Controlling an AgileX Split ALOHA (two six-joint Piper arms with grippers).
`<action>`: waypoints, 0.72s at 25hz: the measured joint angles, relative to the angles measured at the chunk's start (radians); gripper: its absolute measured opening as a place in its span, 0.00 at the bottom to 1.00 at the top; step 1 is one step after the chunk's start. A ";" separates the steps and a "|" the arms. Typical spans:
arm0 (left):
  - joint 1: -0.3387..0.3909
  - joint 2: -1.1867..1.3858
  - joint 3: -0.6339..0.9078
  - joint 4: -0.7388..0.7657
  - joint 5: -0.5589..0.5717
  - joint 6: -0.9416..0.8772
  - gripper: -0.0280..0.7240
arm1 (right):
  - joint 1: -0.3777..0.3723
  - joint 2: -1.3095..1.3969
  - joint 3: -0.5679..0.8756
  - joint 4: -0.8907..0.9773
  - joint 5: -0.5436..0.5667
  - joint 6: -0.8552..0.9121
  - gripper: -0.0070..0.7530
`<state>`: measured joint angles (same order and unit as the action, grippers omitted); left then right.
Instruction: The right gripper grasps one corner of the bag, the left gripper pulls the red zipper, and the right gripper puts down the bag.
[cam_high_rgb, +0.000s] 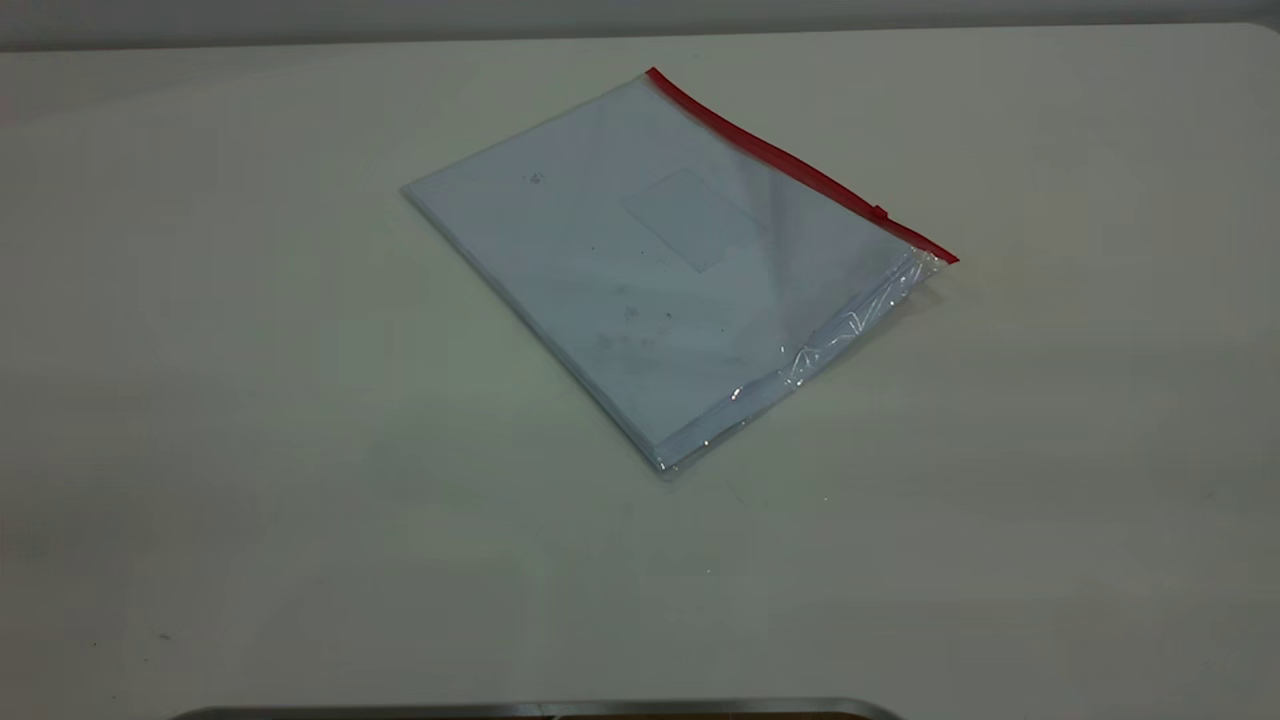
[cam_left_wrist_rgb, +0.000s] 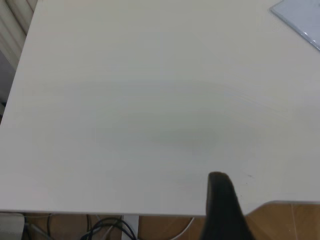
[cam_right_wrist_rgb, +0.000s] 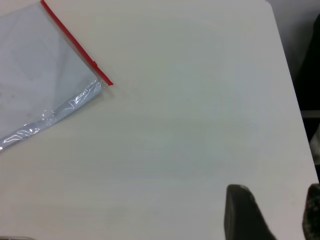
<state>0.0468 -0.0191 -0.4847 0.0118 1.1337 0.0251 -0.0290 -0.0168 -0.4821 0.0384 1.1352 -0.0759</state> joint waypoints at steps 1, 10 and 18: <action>0.000 0.000 0.000 0.000 0.000 0.000 0.76 | 0.000 0.000 0.000 0.000 0.000 0.000 0.44; 0.000 0.000 0.000 0.000 0.000 0.000 0.76 | 0.000 0.000 0.000 0.026 0.000 0.000 0.44; 0.000 0.181 -0.062 0.000 -0.071 0.000 0.76 | 0.000 0.000 0.000 0.099 -0.012 0.000 0.44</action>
<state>0.0468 0.1618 -0.5470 0.0118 1.0632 0.0251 -0.0290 -0.0168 -0.4821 0.1378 1.1227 -0.0759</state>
